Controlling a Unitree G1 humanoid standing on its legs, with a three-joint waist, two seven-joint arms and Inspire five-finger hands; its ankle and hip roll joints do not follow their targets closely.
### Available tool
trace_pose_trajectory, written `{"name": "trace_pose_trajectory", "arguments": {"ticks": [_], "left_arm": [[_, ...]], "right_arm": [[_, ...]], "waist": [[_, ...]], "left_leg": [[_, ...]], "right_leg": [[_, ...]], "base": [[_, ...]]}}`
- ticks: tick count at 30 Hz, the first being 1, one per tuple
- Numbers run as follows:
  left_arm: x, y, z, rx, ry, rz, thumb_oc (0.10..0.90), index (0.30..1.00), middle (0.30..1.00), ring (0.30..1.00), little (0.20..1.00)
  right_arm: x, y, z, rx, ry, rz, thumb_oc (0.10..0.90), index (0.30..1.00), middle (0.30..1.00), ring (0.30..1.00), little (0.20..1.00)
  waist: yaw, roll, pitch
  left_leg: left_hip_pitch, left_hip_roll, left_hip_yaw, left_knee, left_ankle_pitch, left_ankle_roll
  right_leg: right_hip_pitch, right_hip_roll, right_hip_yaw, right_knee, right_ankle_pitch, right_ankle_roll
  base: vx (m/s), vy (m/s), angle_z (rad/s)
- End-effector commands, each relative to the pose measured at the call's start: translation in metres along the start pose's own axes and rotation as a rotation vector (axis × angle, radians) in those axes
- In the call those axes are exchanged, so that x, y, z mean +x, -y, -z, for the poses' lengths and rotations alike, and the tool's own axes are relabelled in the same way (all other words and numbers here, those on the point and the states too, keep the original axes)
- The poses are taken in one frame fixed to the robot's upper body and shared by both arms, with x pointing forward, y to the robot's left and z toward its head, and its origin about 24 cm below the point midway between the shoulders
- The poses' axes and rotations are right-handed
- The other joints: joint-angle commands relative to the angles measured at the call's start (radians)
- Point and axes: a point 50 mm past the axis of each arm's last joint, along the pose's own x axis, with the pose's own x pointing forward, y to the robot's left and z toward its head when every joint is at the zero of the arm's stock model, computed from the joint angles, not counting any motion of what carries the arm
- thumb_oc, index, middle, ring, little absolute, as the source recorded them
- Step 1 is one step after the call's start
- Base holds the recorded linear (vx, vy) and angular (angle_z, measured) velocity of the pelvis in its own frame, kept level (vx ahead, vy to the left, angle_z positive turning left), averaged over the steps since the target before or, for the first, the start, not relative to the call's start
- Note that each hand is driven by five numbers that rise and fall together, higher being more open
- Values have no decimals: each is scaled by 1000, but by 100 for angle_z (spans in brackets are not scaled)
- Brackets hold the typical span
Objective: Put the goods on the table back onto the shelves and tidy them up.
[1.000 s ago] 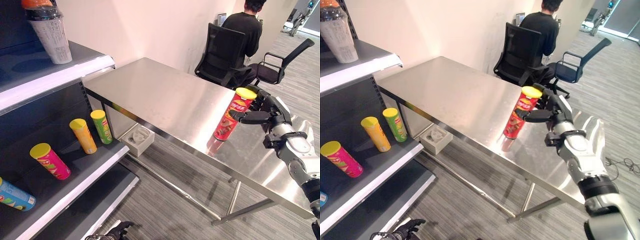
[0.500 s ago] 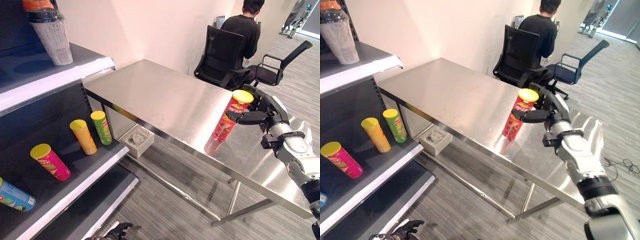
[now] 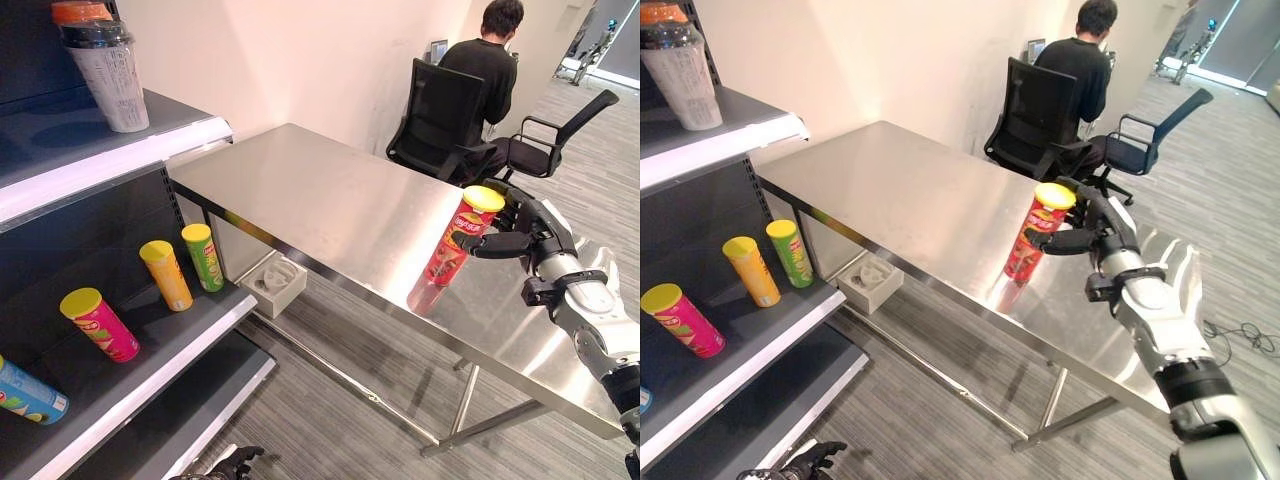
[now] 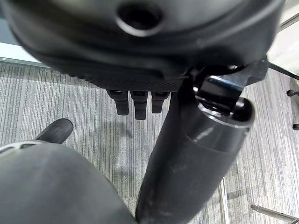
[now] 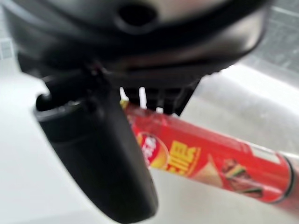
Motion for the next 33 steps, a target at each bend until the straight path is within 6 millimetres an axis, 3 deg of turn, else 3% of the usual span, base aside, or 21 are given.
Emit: {"name": "trace_pose_trajectory", "arguments": {"ticks": [1, 17, 29, 33], "left_arm": [[5, 1, -16, 38, 39, 4, 800, 900, 900, 900, 900], [6, -6, -20, 24, 49, -54, 800, 900, 900, 900, 900], [8, -8, -25, 36, 55, -81, 800, 900, 900, 900, 900], [8, -9, -25, 39, 52, -101, 800, 900, 900, 900, 900]], "right_arm": [[8, 15, -44, 13, 201, 65, 400, 300, 300, 300, 300], [-7, 26, -45, -35, 268, 182, 400, 300, 300, 300, 300], [-25, 48, -51, -56, 338, 340, 400, 300, 300, 300, 300], [-38, 60, -68, -168, 420, 454, 400, 300, 300, 300, 300]], "waist": [[59, -15, -11], [53, -11, -8], [36, -4, -7], [29, 1, -6]], "left_leg": [[16, -81, 9, 5, -79, 80], [23, -84, 9, 5, -86, 85], [30, -83, 13, 5, -93, 87], [30, -83, 12, 5, -97, 89]], "right_leg": [[-5, -10, 15, 76, -130, 22], [0, -10, 20, 74, -132, 23], [-5, -11, 24, 77, -130, 25], [-7, -9, 26, 77, -130, 25]], "base": [[0, 0, 0], [0, 0, 0], [0, 0, 0], [0, 0, 0]]}}
